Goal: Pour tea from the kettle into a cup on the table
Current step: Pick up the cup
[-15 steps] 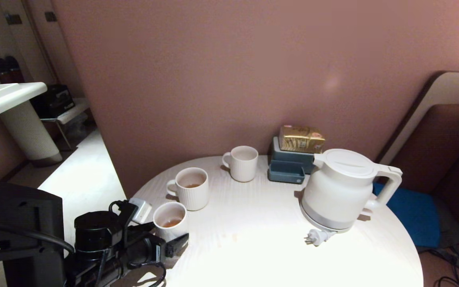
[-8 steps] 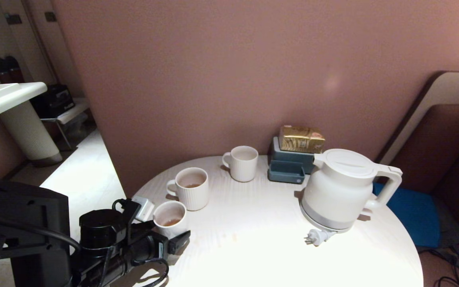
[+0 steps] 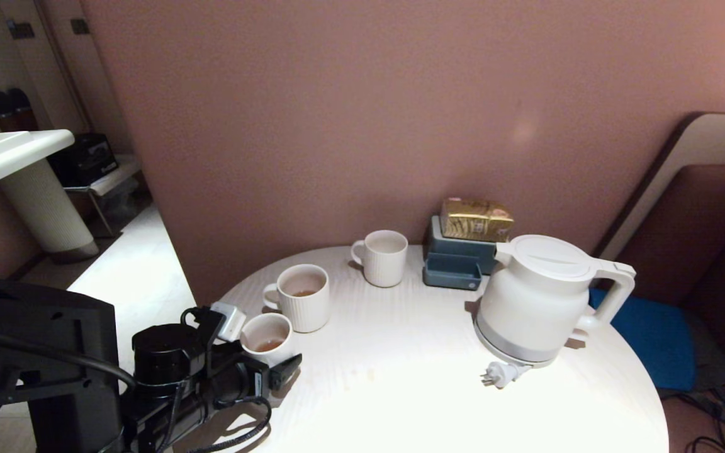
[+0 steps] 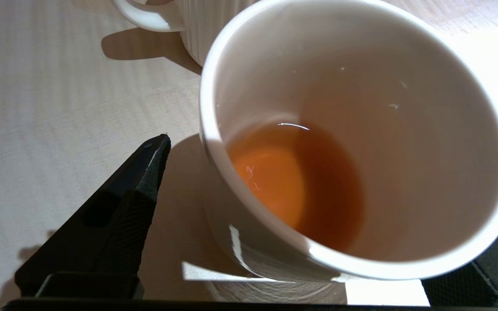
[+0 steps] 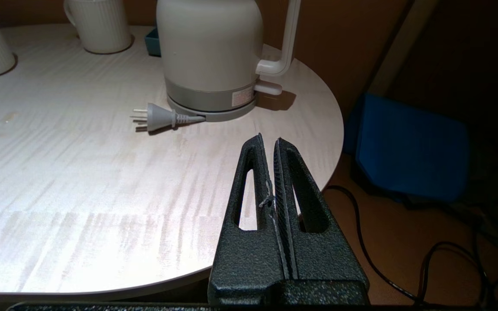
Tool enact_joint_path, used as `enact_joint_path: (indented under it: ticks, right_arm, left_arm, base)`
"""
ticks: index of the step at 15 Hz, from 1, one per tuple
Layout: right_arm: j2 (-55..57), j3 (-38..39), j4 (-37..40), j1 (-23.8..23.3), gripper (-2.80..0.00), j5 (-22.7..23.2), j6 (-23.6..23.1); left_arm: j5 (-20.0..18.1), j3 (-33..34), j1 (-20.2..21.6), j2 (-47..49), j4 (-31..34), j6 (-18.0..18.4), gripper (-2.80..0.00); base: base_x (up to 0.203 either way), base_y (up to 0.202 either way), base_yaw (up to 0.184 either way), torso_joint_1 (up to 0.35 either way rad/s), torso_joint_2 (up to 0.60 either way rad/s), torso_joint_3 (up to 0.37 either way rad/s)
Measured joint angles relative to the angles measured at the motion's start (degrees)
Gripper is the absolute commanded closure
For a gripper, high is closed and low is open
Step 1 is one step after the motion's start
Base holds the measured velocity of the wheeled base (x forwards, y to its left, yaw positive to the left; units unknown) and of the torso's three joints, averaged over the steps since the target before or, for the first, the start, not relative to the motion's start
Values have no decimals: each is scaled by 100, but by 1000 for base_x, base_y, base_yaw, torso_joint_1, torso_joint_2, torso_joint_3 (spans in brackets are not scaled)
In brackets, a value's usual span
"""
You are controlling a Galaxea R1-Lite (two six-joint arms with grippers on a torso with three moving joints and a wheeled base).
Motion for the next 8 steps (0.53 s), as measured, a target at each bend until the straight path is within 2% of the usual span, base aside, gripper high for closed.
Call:
enact_joint_path:
  ticks: [8]
  right_arm:
    - [0, 0, 0, 0, 0, -1, 0]
  left_arm:
    - [13, -13, 0, 30, -2, 26, -280]
  base:
    - [0, 0, 0, 0, 0, 0]
